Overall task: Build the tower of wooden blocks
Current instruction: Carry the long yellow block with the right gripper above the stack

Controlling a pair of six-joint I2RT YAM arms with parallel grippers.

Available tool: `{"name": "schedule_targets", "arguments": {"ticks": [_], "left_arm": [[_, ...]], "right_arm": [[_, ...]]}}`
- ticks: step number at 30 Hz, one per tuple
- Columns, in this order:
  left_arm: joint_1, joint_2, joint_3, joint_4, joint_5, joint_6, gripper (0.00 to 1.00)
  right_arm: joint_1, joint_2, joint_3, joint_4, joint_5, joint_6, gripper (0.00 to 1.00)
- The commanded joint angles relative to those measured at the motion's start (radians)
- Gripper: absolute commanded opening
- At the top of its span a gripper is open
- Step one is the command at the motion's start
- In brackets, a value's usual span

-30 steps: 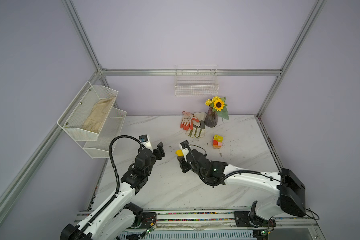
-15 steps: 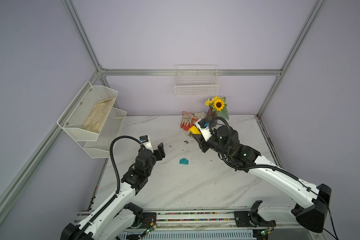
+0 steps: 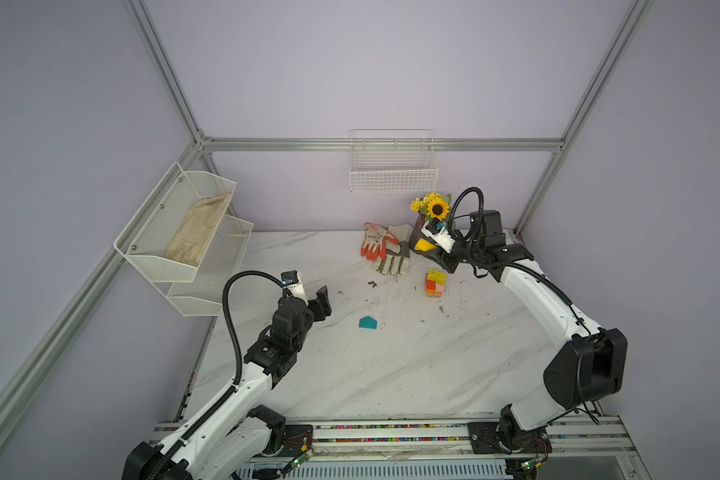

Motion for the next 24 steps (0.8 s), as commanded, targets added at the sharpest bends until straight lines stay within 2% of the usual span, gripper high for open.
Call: {"name": "schedule_targets", "arguments": {"ticks": [1, 5, 8, 14, 19, 24], "left_arm": [[0.006, 0.012, -0.026, 0.053, 0.011, -0.011, 0.81], [0.006, 0.028, -0.016, 0.052, 0.021, -0.013, 0.81], [0.006, 0.025, -0.013, 0.047, 0.027, -0.014, 0.81], [0.006, 0.018, -0.018, 0.056, 0.029, -0.017, 0.81], [0.006, 0.041, -0.008, 0.053, 0.041, -0.019, 0.81], [0.006, 0.044, -0.004, 0.048, 0.041, -0.016, 0.81]], "right_arm": [[-0.064, 0.035, 0.046, -0.115, -0.190, -0.206, 0.00], [-0.102, 0.117, 0.094, -0.169, -0.216, -0.330, 0.00], [-0.128, 0.178, 0.142, -0.171, -0.261, -0.371, 0.00], [-0.140, 0.327, 0.274, -0.300, -0.247, -0.492, 0.00], [-0.153, 0.419, 0.354, -0.399, -0.259, -0.566, 0.00], [-0.186, 0.471, 0.384, -0.445, -0.286, -0.584, 0.00]]}}
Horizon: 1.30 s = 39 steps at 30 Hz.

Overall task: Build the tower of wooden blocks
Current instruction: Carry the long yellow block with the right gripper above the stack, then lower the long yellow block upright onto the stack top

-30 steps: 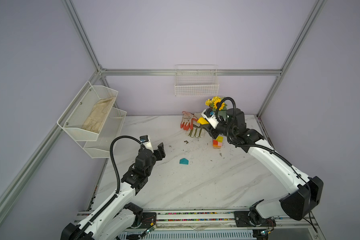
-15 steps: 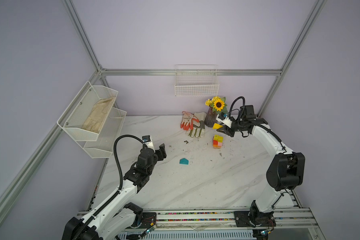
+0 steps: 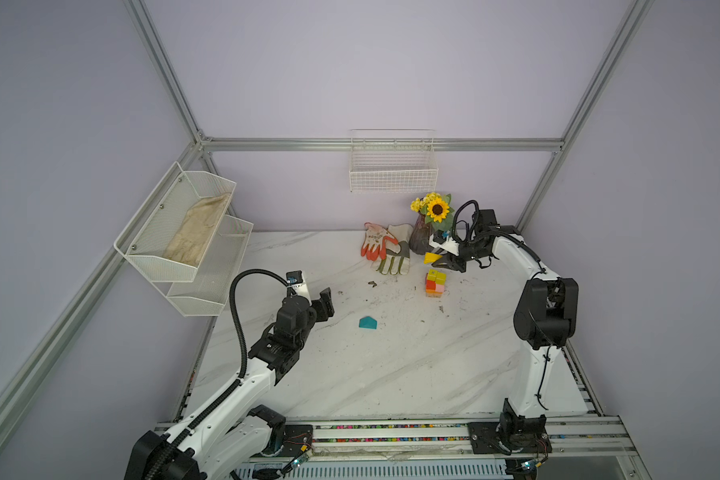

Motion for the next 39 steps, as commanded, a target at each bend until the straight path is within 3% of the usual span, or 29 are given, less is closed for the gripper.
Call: {"name": "schedule_targets", "arguments": {"ticks": [1, 16, 34, 39], "left_arm": [[0.006, -0.007, -0.003, 0.035, 0.007, -0.014, 0.81], [0.006, -0.007, -0.004, 0.035, 0.004, -0.011, 0.81], [0.006, -0.003, -0.002, 0.034, 0.006, -0.012, 0.81], [0.006, -0.002, -0.001, 0.034, 0.007, -0.012, 0.81]], "right_arm": [[-0.022, 0.010, 0.027, -0.085, -0.048, -0.060, 0.00], [-0.029, 0.088, 0.032, -0.106, 0.034, -0.031, 0.00], [-0.029, 0.132, 0.033, -0.061, 0.067, 0.090, 0.11], [-0.029, 0.134, 0.031, -0.045, 0.072, 0.119, 0.22]]}}
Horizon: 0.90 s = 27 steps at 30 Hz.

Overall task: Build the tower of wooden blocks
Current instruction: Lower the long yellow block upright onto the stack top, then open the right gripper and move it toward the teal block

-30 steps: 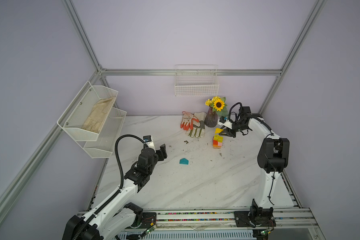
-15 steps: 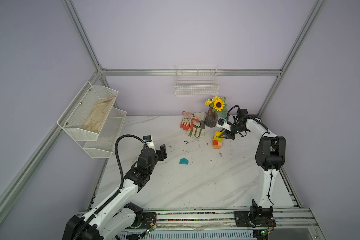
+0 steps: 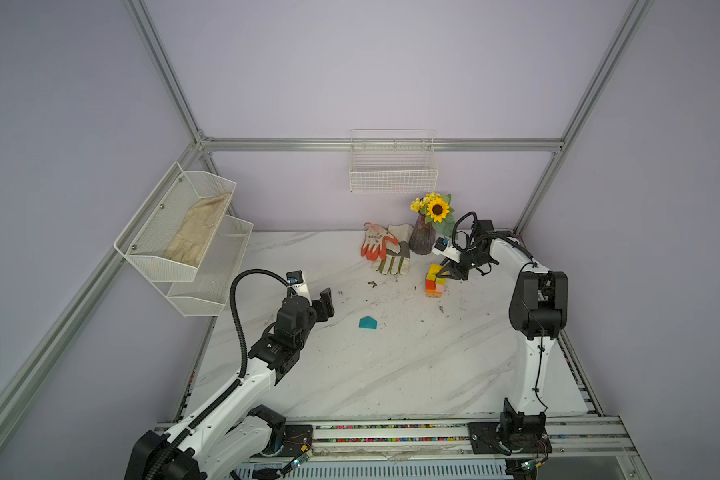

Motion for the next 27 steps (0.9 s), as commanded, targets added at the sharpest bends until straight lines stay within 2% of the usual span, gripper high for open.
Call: {"name": "schedule_targets", "arguments": {"ticks": [1, 9, 20, 23, 27], "left_arm": [[0.006, -0.002, -0.002, 0.034, 0.004, -0.012, 0.81], [0.006, 0.001, -0.001, 0.036, 0.008, -0.012, 0.81], [0.006, 0.026, 0.009, 0.036, 0.027, -0.012, 0.81], [0.005, 0.030, 0.012, 0.035, 0.022, -0.012, 0.81], [0.006, 0.025, 0.010, 0.034, 0.010, -0.011, 0.81]], "right_arm": [[0.000, 0.017, 0.013, 0.000, -0.001, 0.027, 0.25], [0.000, -0.004, -0.012, 0.036, 0.009, 0.066, 0.51], [0.000, -0.072, -0.026, 0.068, -0.058, 0.071, 0.57], [0.000, -0.139, -0.039, 0.099, -0.066, 0.055, 0.57], [0.010, -0.285, -0.119, 0.244, -0.115, 0.140, 0.61]]}}
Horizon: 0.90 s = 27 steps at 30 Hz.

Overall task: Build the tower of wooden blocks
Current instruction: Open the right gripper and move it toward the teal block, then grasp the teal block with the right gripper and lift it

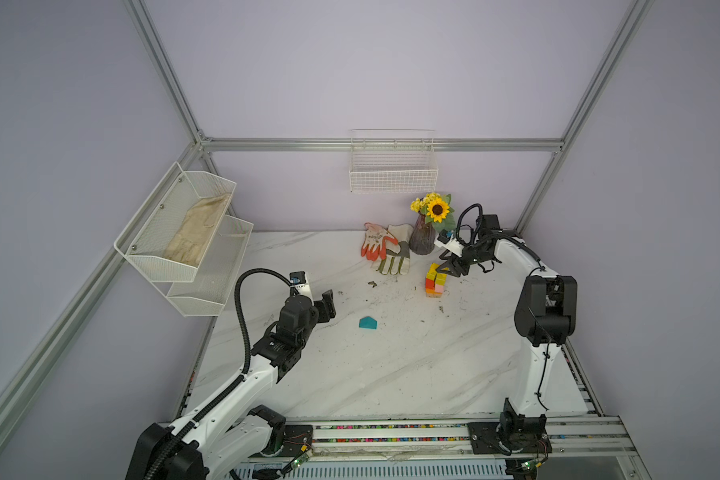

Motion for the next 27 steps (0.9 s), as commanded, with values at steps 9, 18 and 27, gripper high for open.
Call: {"name": "schedule_targets", "arguments": {"ticks": [9, 18, 27], "left_arm": [[0.006, -0.061, -0.012, 0.025, -0.048, -0.005, 0.82], [0.007, -0.094, -0.043, 0.042, -0.109, -0.003, 0.84], [0.006, -0.086, -0.035, 0.045, -0.101, -0.002, 0.84]], "right_arm": [[0.222, -0.310, -0.198, 0.219, 0.038, 0.092, 0.72], [0.513, -0.131, -0.196, 0.129, 0.253, 0.125, 0.80], [0.644, 0.063, -0.114, 0.047, 0.347, 0.174, 0.84]]}}
